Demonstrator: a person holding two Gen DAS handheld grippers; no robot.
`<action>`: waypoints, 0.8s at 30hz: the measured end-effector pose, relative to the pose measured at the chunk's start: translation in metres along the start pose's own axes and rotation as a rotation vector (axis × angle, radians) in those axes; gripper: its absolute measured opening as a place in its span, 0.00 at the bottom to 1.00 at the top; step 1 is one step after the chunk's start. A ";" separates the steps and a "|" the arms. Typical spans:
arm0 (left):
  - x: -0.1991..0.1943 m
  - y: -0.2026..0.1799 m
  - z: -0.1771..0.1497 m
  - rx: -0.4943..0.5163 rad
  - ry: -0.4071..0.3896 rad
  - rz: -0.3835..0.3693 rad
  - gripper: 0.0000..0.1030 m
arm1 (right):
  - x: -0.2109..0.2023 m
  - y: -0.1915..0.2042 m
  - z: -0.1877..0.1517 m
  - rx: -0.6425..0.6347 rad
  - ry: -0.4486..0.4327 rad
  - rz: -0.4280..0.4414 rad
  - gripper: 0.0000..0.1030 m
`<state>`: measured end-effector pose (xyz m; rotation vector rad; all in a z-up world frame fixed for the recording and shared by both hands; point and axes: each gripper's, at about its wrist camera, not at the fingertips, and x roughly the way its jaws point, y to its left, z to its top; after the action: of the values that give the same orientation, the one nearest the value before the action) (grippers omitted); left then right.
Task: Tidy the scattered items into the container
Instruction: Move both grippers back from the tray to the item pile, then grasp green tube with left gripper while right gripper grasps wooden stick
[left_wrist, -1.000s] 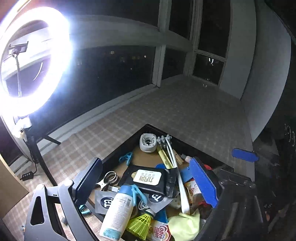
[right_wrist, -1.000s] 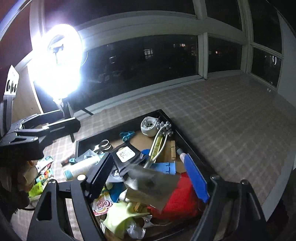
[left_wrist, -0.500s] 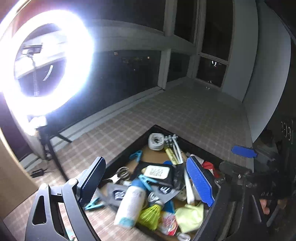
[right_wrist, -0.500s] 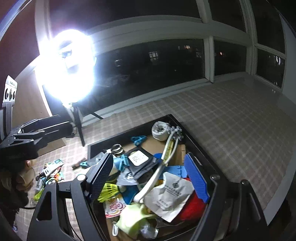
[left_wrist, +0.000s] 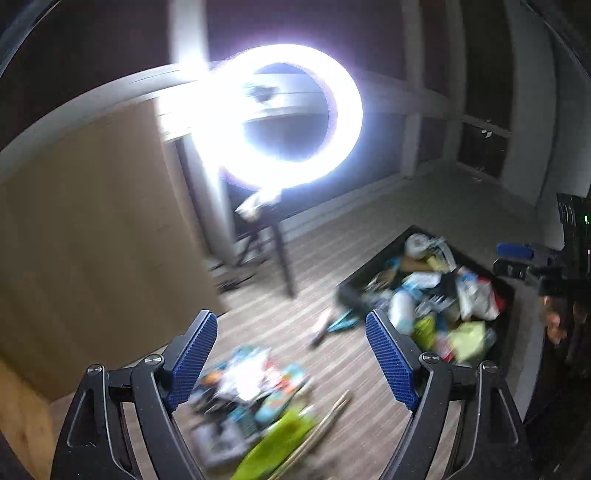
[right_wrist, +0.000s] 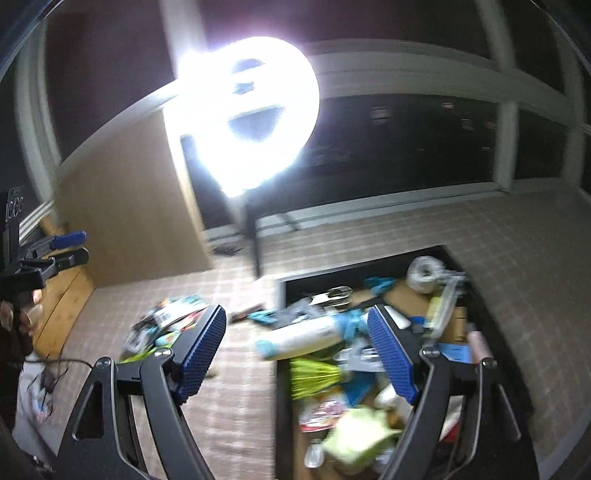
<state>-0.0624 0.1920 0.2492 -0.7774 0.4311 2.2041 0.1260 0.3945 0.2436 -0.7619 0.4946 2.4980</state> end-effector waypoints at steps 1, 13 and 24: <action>-0.006 0.008 -0.010 0.003 0.008 0.019 0.73 | 0.006 0.010 -0.002 -0.022 0.012 0.027 0.76; 0.006 0.046 -0.146 -0.008 0.256 0.057 0.61 | 0.107 0.131 -0.059 -0.428 0.274 0.215 0.76; 0.068 0.042 -0.157 0.146 0.370 -0.078 0.58 | 0.166 0.184 -0.088 -0.784 0.416 0.325 0.72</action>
<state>-0.0675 0.1198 0.0886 -1.1053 0.7223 1.9318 -0.0578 0.2586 0.1125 -1.6220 -0.3031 2.8391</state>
